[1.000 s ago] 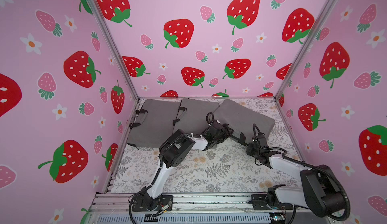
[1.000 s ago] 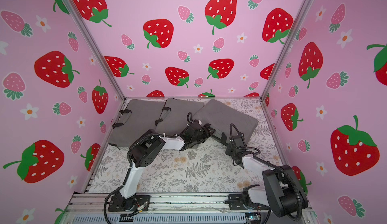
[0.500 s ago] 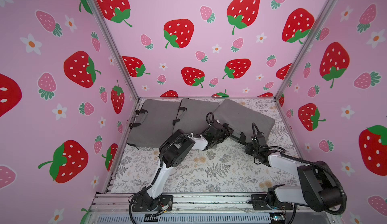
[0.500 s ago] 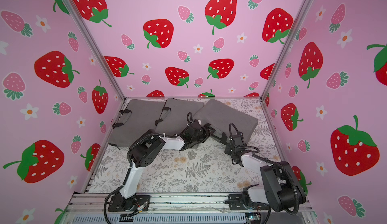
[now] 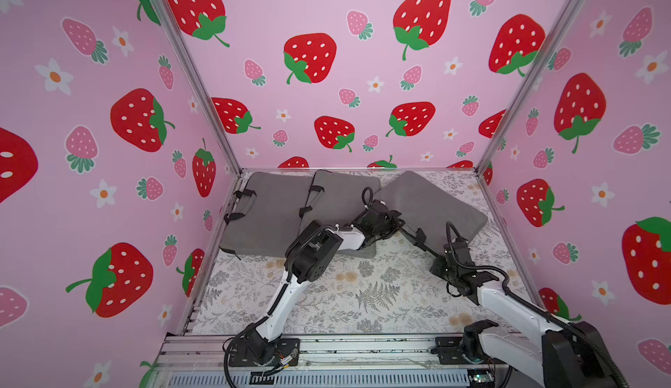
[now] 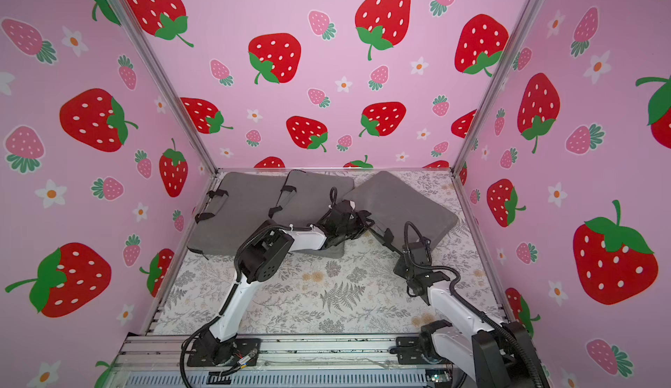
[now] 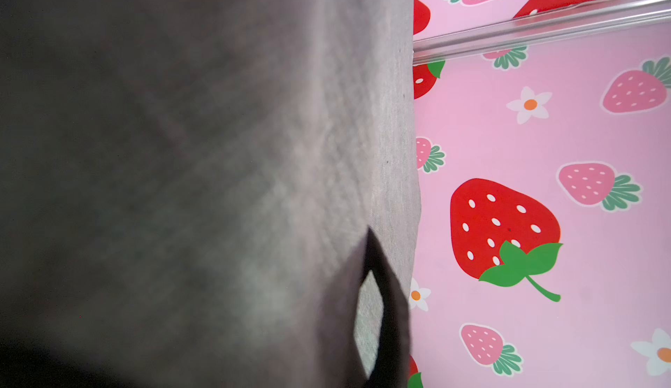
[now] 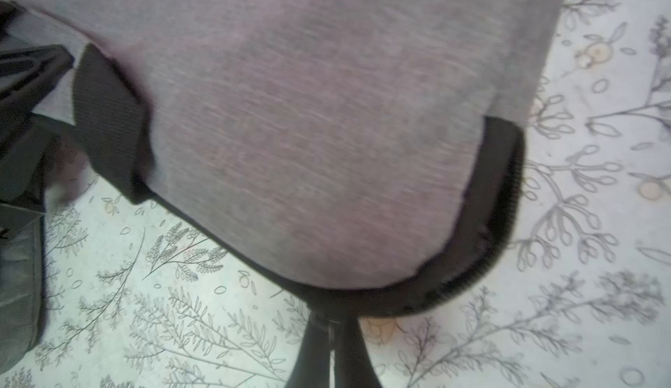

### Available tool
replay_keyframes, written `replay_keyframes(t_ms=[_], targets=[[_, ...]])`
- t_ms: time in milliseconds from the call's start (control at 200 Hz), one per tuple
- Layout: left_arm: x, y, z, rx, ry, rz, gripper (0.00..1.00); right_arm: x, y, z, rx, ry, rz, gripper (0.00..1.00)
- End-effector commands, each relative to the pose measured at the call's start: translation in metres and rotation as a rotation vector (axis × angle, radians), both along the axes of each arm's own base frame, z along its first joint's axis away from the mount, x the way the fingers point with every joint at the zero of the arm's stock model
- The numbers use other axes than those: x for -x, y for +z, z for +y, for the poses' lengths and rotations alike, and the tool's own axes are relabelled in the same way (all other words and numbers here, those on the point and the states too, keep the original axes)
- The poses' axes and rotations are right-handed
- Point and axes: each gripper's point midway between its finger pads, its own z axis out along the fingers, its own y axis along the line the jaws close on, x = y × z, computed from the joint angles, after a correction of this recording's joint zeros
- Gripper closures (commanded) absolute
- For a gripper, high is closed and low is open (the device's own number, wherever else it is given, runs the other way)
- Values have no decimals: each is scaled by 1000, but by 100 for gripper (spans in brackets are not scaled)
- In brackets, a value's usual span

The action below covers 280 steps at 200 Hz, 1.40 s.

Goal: Put the mouse into the laptop bag
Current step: Zip the zipper on the zippered laptop bag.

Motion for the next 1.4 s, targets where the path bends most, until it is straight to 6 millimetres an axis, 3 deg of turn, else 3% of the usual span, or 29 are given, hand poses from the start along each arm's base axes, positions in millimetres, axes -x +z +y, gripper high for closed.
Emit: replay_keyframes(t_ms=[0, 180, 330, 400, 490, 535, 625, 720, 825, 930, 1060, 1285, 1396], targets=[[-59, 11, 43, -21, 166, -50, 100, 26, -18, -33, 42, -161, 101, 100], [-77, 20, 55, 13, 178, -48, 100, 32, -17, -42, 13, -219, 96, 100], [-87, 27, 46, -19, 123, -38, 99, 13, 3, -14, -34, -29, 5, 100], [-84, 23, 55, -144, 149, 15, 70, 11, 7, 1, -47, 55, -17, 100], [-70, 38, 62, -186, 162, -6, 37, 12, 14, 12, -47, 107, -53, 100], [-62, 50, 66, -170, 168, -31, 28, 13, 14, 18, -51, 129, -65, 100], [-39, 76, 73, -135, 157, -74, 27, 12, 15, 31, -62, 185, -79, 100], [-1, 80, 71, -102, 113, -83, 27, 9, 13, 53, -84, 266, -80, 100], [52, 66, 56, -96, 49, -78, 28, 8, 18, 84, -111, 371, -105, 100], [87, 48, 36, -81, -19, -54, 28, 8, 26, 107, -105, 461, -127, 100], [102, 28, 14, -7, -80, -26, 31, 15, 33, 126, -111, 543, -156, 100], [110, 13, -5, 16, -99, -26, 31, 30, 41, 131, -147, 600, -193, 100], [113, 9, -11, 48, -100, -24, 36, 31, 35, 129, -144, 591, -182, 100]])
